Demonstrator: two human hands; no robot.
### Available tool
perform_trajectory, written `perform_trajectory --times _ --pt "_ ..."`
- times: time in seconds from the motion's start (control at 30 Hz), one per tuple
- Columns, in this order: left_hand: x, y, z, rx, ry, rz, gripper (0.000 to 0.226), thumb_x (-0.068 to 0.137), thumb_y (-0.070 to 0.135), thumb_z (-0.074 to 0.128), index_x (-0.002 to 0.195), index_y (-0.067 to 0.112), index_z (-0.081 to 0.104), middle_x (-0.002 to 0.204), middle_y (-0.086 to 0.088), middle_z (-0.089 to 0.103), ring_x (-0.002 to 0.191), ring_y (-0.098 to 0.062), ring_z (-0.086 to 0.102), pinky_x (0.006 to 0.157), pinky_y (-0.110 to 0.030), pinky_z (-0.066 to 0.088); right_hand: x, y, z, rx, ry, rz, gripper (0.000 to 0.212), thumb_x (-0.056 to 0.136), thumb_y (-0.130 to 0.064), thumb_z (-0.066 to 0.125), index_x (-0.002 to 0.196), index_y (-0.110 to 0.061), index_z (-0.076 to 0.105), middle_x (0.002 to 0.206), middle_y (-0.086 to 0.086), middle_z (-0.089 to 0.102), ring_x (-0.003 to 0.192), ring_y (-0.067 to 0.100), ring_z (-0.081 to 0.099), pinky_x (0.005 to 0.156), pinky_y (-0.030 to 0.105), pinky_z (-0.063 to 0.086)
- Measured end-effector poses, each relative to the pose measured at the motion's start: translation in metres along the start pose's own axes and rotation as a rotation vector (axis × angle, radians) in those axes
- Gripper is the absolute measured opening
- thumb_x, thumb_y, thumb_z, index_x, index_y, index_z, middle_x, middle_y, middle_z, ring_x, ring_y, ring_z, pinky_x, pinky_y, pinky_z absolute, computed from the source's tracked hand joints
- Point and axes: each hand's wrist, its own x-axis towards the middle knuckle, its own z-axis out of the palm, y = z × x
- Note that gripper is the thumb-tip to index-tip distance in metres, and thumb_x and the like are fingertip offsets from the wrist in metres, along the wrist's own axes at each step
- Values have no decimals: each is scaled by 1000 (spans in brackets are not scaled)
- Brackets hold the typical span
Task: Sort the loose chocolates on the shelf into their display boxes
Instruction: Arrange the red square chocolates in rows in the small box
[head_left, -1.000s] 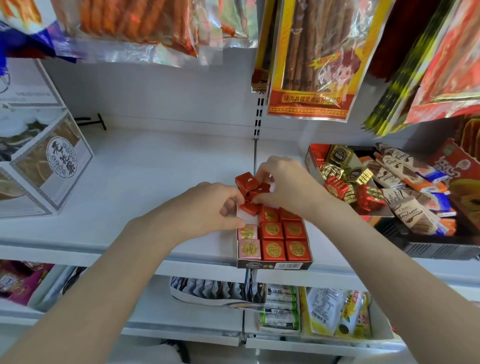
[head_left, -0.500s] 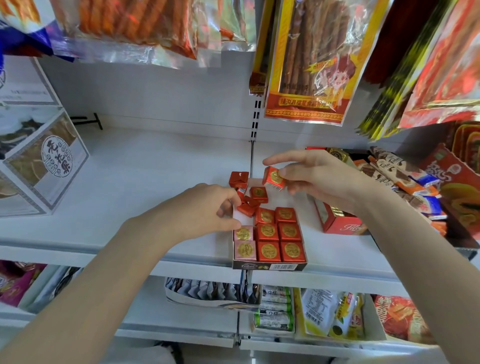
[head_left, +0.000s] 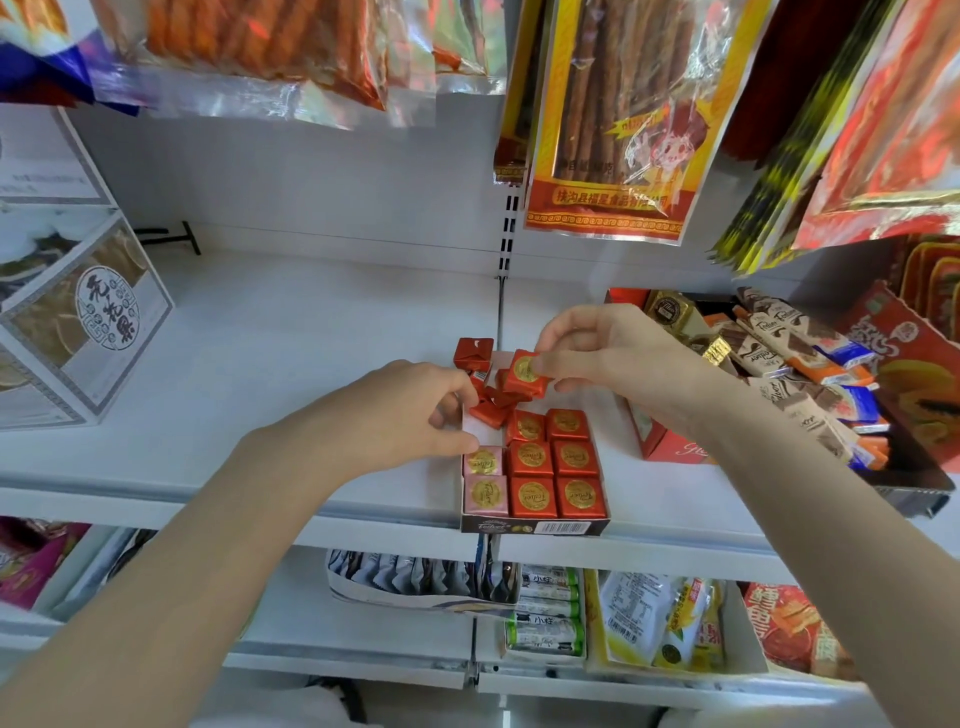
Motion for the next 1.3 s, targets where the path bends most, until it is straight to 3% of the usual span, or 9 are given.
perform_trajectory --times 0.17,0.3,0.43,0.6,0.77,0.93,1.03,1.17,1.3 --pt "0 -1 1 2 -2 7 37 82 35 63 116 25 54 107 6 60 98 -7 58 84 -21 43 -3 2 5 -57 -15 2 8 83 -18 63 90 -20 62 79 2 68 82 14 61 81 30 45" --pt "0 -1 0 -14 -5 8 36 82 34 63 116 24 54 106 7 60 98 -7 57 83 -21 43 -6 1 3 -19 -74 -33 29 93 -16 47 103 -37 64 108 -18 61 99 4 54 81 26 43" --pt "0 1 0 0 -5 3 37 83 34 62 117 24 53 109 6 61 100 -8 57 84 -21 42 -7 0 0 -20 -36 17 4 86 -22 59 88 -24 62 91 -1 72 93 13 63 81 29 44" --pt "-1 1 0 -8 -6 -4 38 82 33 63 118 24 53 111 5 60 100 -8 58 85 -22 43 -8 6 8 -181 22 -44 16 78 -25 69 85 -20 56 78 -3 69 75 7 64 67 16 48" --pt "0 1 0 -7 0 -5 39 82 34 63 119 24 53 110 6 60 100 -8 57 86 -23 44 -6 12 16 -490 -20 -107 12 79 -28 68 84 -24 58 88 -11 55 90 10 48 66 22 37" --pt "0 1 1 -4 4 0 39 82 33 63 119 23 53 109 5 61 98 -8 57 82 -20 41 -4 11 10 -569 -160 -132 11 80 -25 67 88 -24 60 90 -8 63 83 6 57 62 4 42" --pt "-2 1 2 0 8 -2 38 83 33 62 119 24 52 111 5 61 100 -9 57 84 -21 42 2 9 6 -585 -32 -197 14 86 -17 59 97 -22 67 96 -6 67 85 3 58 64 0 40" --pt "-4 1 2 -16 5 0 38 83 33 61 118 24 52 110 5 60 99 -9 58 84 -22 42 15 3 13 -683 58 -230 20 89 -15 55 103 -16 70 106 0 69 91 10 59 79 19 47" --pt "-3 1 0 -22 -1 -1 35 82 33 63 115 23 54 108 5 61 100 -10 58 88 -26 45 20 -4 31 -753 115 -151 28 75 -40 69 81 -12 69 87 2 66 81 18 61 72 33 51"
